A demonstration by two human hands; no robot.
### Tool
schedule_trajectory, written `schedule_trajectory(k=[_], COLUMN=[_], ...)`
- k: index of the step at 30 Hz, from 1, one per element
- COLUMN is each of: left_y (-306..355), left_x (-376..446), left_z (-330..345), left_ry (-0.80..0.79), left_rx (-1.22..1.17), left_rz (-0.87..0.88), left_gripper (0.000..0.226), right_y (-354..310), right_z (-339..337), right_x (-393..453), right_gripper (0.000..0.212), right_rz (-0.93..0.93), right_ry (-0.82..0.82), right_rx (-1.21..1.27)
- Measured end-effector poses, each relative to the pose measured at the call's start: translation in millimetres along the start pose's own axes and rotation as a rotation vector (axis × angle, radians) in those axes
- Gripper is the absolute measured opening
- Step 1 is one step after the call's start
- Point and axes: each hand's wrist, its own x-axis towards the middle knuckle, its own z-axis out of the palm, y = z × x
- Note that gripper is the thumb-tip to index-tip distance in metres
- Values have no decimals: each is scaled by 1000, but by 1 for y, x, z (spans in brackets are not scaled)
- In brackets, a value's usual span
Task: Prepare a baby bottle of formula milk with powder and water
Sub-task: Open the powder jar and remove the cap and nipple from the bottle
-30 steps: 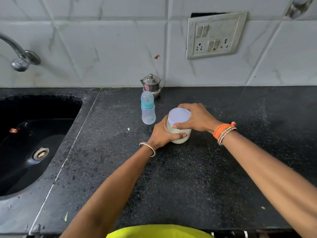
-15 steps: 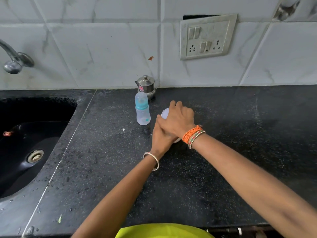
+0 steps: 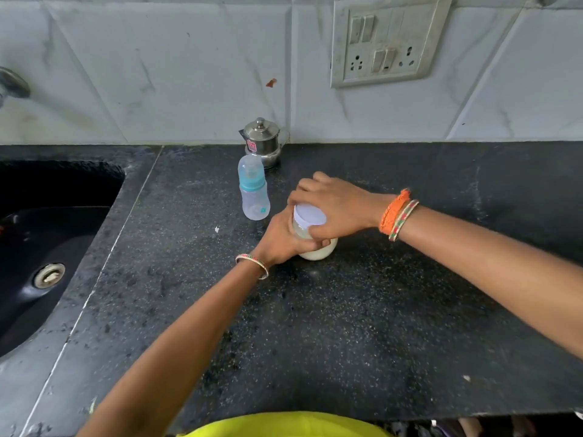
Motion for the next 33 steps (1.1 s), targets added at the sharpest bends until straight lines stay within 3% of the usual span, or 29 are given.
schedule_trajectory(k=[2, 5, 6, 8, 10, 13, 15, 17, 22, 24, 27, 29, 30, 33], left_y=[0, 2, 2, 2, 3, 5, 5, 5, 4, 5, 5, 5, 5, 5], left_x=[1, 2, 3, 1, 0, 0, 0, 0, -1, -1, 0, 0, 0, -2], left_z=[1, 0, -1, -1, 0, 2, 2, 2, 4, 5, 4, 3, 3, 4], left_ry=[-3, -35, -49, -59, -50, -26, -19, -32, -29, -24, -15, -30, -41, -20], left_rx=[0, -32, -40, -32, -28, -22, -7, 4, -40, -26, -1, 14, 23, -14], left_rz=[12, 25, 24, 10, -7, -33, -45, -42, -23, -23, -46, -53, -36, -21], left_gripper=[81, 86, 87, 89, 95, 98, 97, 97, 88, 86, 98, 103, 102, 96], right_y=[-3, -8, -11, -18, -28, -18, 0, 15, -25, -37, -21, -9, -4, -23], right_z=[-15, -29, -32, -38, -41, -37, -28, -19, -35, -41, -39, -35, -32, -42], right_x=[4, 8, 8, 9, 11, 14, 12, 12, 22, 23, 17, 13, 15, 23], right_gripper=[55, 62, 70, 86, 88, 65, 45, 39, 71, 68, 54, 51, 54, 90], right_rz=[-25, 91, 223, 478, 566, 554, 567, 586, 513, 513, 514, 555, 536, 423], right_ry=[-119, -44, -42, -204, -396, -507, -451, -358, -240, -258, -450, -453, -413, -403], right_rx=[176, 339, 257, 12, -78, -51, -48, -45, 15, -28, -130, -159, -121, -4])
